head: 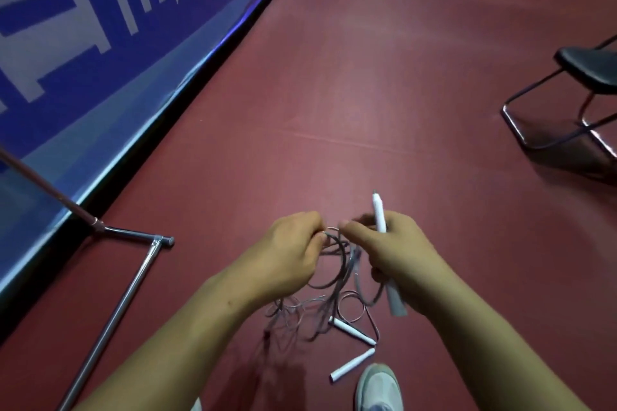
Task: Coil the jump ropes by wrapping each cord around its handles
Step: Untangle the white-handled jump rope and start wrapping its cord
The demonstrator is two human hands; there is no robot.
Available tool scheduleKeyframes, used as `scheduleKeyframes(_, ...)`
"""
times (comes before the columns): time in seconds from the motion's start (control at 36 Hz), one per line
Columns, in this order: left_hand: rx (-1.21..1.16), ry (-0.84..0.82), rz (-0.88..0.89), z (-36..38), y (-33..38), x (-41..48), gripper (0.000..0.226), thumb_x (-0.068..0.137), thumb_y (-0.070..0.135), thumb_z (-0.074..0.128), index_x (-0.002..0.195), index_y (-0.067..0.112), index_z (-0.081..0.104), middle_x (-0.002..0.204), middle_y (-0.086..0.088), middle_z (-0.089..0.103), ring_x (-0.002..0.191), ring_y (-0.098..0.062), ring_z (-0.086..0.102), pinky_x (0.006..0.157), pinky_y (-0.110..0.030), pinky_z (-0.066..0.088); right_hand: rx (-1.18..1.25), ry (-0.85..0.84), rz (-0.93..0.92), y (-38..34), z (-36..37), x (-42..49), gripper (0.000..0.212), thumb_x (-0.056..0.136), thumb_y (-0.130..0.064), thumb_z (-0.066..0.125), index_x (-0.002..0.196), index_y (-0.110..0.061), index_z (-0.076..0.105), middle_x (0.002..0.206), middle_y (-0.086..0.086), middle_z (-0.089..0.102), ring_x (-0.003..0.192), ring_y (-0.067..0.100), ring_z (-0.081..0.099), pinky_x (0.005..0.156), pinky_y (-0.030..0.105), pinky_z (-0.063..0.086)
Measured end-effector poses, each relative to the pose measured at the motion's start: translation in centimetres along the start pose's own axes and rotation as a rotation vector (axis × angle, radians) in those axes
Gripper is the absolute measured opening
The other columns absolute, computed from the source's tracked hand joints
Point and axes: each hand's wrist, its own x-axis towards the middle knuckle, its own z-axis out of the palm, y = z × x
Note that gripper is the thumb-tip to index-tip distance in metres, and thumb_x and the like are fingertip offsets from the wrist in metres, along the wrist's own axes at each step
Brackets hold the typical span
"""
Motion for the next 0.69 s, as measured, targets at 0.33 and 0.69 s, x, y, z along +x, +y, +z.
scheduleKeyframes(0.33,-0.083,-0.043,-0.095,-1.9,-1.3,-0.8,0.030,0.092,0.034,0.071,0.072,0.015,0.061,0.055,0.006,0.052,0.049,-0.005,0.040,0.050,-0.026,0.036,0.080,-0.113,-0.026,-2.0,-0.5,-0.5,0.031,0.091,-0.023,0.070,0.064,-0.009,0.066,0.045,0.003,0.045,0.035,0.013,0.030,0.037,0.018,0.021)
scheduleKeyframes(0.69,-0.013,0.019,-0.116,-2.6,-0.6,-0.2,0.012,0.097,0.018,0.052,0.085,0.017,0.053,0.071,0.005,0.054,0.069,-0.020,0.050,0.062,-0.030,0.038,0.024,-0.038,-0.102,-0.4,-0.1,0.6,0.024,0.090,-0.022,0.076,0.108,-0.014,0.063,0.080,0.003,0.061,0.046,0.009,0.041,0.043,0.023,0.033)
